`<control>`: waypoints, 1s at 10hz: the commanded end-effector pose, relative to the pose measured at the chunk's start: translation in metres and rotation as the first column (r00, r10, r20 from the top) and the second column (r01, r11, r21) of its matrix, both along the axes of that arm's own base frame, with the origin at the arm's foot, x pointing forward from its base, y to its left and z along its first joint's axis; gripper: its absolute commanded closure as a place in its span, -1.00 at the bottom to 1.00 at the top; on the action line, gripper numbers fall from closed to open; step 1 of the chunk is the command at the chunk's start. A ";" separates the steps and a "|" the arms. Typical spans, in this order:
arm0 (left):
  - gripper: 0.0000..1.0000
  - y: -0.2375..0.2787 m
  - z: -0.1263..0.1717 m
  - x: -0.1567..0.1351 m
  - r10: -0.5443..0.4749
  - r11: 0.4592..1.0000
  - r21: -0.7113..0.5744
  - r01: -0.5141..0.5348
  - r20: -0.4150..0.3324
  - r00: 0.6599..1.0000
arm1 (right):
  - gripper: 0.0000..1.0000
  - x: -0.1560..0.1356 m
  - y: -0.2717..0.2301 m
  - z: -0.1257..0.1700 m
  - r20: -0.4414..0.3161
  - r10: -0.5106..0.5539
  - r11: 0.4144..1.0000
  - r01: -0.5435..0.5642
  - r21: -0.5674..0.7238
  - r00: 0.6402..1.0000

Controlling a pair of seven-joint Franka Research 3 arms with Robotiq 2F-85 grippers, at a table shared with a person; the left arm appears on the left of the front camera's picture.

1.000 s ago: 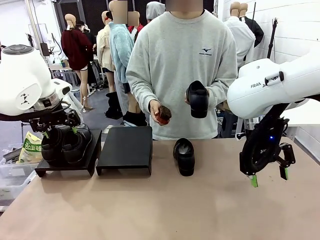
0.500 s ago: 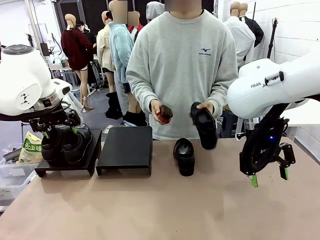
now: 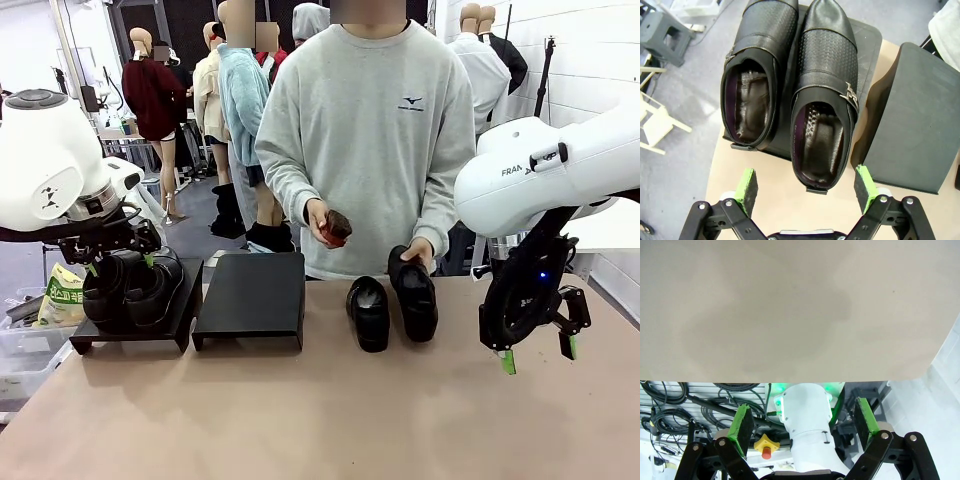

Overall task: Organize the shoes by placing them on the stand.
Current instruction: Pick up one Shoe and place it in the middle of the table.

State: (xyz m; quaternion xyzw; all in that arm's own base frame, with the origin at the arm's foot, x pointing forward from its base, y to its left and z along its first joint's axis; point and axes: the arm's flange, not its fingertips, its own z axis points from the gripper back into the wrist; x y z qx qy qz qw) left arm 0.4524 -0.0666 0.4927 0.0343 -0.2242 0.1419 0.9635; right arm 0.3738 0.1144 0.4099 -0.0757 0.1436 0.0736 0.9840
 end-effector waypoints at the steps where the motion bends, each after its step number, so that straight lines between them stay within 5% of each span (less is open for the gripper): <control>1: -1.00 0.000 0.000 0.000 0.000 1.000 0.000 0.000 0.000 1.000 | -1.00 0.000 0.000 0.001 -0.002 0.010 1.000 -0.010 -0.008 1.000; 3: -1.00 -0.036 0.045 -0.081 -0.138 0.988 -0.051 0.144 0.100 0.985 | -1.00 0.000 0.000 0.001 -0.002 0.010 1.000 -0.010 -0.008 1.000; 4: -1.00 -0.043 0.052 -0.109 -0.107 0.992 -0.066 0.112 0.071 0.992 | -1.00 0.000 0.000 0.001 -0.002 0.010 1.000 -0.010 -0.008 1.000; 5: -1.00 -0.057 0.048 -0.140 -0.207 0.964 -0.196 0.179 -0.131 0.970 | -1.00 0.000 0.000 0.001 -0.002 0.010 1.000 -0.010 -0.008 1.000; 6: -1.00 -0.065 0.039 -0.156 -0.277 0.954 -0.183 0.239 -0.222 0.935 | -1.00 0.000 0.000 0.001 -0.002 0.010 1.000 -0.010 -0.008 1.000; 7: -1.00 -0.073 0.020 -0.169 -0.413 0.909 -0.221 0.353 -0.371 0.832 | -1.00 0.000 0.000 0.001 -0.002 0.010 1.000 -0.010 -0.008 1.000; 10: -1.00 -0.130 -0.059 -0.163 -0.450 0.893 -0.128 0.431 -0.288 0.846 | -1.00 0.000 0.000 0.001 -0.002 0.010 1.000 -0.010 -0.008 1.000</control>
